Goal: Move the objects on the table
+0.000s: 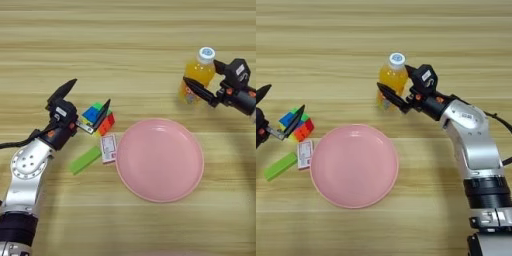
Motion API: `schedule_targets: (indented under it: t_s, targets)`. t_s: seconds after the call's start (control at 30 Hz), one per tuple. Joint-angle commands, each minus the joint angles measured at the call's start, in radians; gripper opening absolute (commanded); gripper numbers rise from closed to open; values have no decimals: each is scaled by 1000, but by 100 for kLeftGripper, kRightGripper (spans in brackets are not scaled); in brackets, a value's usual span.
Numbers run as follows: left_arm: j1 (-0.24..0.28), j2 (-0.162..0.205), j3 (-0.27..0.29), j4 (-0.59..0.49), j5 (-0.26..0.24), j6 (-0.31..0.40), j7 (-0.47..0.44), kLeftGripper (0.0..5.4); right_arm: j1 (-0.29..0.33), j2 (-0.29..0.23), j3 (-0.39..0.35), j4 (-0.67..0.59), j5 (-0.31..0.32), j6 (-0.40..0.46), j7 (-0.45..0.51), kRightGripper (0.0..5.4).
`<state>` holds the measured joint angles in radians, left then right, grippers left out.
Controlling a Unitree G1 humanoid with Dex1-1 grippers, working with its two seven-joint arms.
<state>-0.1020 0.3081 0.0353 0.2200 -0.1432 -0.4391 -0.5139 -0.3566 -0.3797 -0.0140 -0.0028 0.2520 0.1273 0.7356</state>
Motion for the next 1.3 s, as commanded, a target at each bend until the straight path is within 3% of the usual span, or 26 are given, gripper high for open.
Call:
schedule_targets:
  t_s: [0.03,0.73,1.0,1.3]
  targets:
    - [-13,4,1,6,0,-1,-1,540,-2,0,16,-62,28,22,13,360]
    - [-11,1,0,8,1,-3,2,540,53,33,207,-107,44,21,201,360]
    - [-8,0,0,6,1,-3,3,540,79,59,271,1,2,-32,224,360]
    - [-7,4,3,8,-1,-4,0,540,90,64,278,76,-10,-92,230,360]
